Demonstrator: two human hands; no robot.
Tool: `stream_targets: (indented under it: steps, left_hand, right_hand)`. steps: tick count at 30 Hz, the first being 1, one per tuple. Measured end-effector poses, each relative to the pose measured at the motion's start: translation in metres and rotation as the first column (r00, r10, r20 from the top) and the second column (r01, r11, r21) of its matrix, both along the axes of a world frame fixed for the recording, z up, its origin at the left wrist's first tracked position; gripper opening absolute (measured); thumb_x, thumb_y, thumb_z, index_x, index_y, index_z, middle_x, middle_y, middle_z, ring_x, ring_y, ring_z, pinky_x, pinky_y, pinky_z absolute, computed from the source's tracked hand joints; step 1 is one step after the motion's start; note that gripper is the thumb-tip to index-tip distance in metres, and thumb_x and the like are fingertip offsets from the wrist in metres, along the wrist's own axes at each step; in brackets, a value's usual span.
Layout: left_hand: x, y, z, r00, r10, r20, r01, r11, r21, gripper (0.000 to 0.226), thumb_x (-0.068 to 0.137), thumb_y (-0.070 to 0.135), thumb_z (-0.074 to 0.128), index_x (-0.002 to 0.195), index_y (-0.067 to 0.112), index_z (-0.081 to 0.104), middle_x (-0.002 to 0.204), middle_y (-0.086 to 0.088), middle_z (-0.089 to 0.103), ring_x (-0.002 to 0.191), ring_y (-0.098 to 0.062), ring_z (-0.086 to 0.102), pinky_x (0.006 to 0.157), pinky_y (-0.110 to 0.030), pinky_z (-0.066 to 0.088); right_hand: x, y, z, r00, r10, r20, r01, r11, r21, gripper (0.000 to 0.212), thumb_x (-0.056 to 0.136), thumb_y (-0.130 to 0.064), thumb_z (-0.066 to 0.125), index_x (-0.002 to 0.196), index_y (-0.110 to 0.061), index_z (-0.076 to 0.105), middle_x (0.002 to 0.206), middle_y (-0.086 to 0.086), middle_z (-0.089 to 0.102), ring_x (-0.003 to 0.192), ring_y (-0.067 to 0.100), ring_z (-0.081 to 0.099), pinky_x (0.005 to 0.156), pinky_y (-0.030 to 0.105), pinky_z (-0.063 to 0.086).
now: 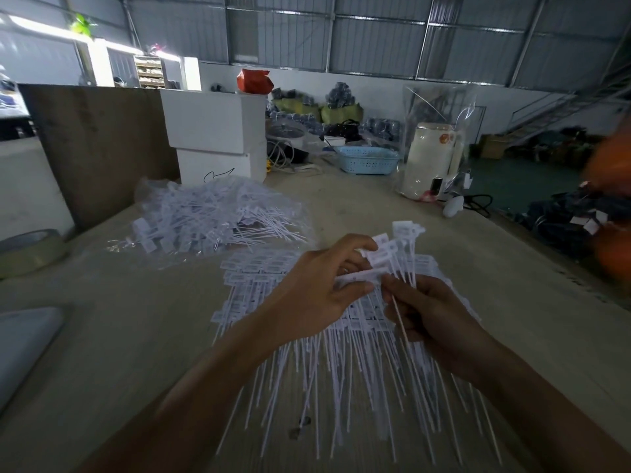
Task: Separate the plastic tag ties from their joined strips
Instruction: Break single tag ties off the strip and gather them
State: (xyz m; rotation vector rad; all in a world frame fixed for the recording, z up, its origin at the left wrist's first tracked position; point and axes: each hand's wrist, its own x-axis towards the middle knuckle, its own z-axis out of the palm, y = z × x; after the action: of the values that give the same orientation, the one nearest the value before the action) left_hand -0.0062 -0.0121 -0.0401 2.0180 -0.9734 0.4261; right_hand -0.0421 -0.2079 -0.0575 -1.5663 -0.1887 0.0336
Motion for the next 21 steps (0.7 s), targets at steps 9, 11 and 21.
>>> stream_targets:
  steps: [9, 11, 21]
  left_hand:
    - [0.0027, 0.0029, -0.0045, 0.947, 0.224, 0.230, -0.264, 0.951, 0.160, 0.034, 0.092, 0.038, 0.066, 0.124, 0.027, 0.064, 0.118, 0.005, 0.068, 0.106, -0.019, 0.061, 0.084, -0.029, 0.048]
    - [0.0020, 0.0023, -0.0040, 0.937, 0.232, 0.261, -0.278, 0.948, 0.156, 0.030, 0.093, 0.037, 0.065, 0.120, 0.024, 0.068, 0.116, 0.004, 0.069, 0.105, -0.020, 0.062, 0.083, -0.032, 0.050]
    - [0.0050, 0.0017, -0.0088, 0.963, 0.184, 0.196, -0.212, 0.968, 0.135, 0.025, 0.100, 0.032, 0.051, 0.102, 0.018, 0.072, 0.107, 0.008, 0.072, 0.093, -0.017, 0.067, 0.074, -0.039, 0.054]
  right_hand:
    - [0.0014, -0.0034, 0.0006, 1.000, -0.005, 0.021, 0.002, 0.989, 0.150, 0.034, 0.100, -0.026, 0.053, 0.069, -0.014, 0.054, 0.064, 0.005, 0.013, 0.056, 0.021, 0.009, 0.048, 0.032, 0.013]
    - [0.0010, -0.0034, -0.0010, 0.999, -0.021, 0.048, 0.016, 0.995, 0.102, 0.037, 0.100, -0.028, 0.054, 0.065, -0.017, 0.056, 0.058, 0.002, 0.019, 0.054, 0.021, 0.010, 0.049, 0.034, 0.014]
    - [0.0040, -0.0072, -0.0055, 0.972, -0.002, 0.235, 0.021, 0.997, -0.078, 0.041, 0.096, -0.039, 0.055, 0.068, -0.009, 0.051, 0.052, -0.004, 0.034, 0.042, 0.010, 0.025, 0.043, 0.023, 0.024]
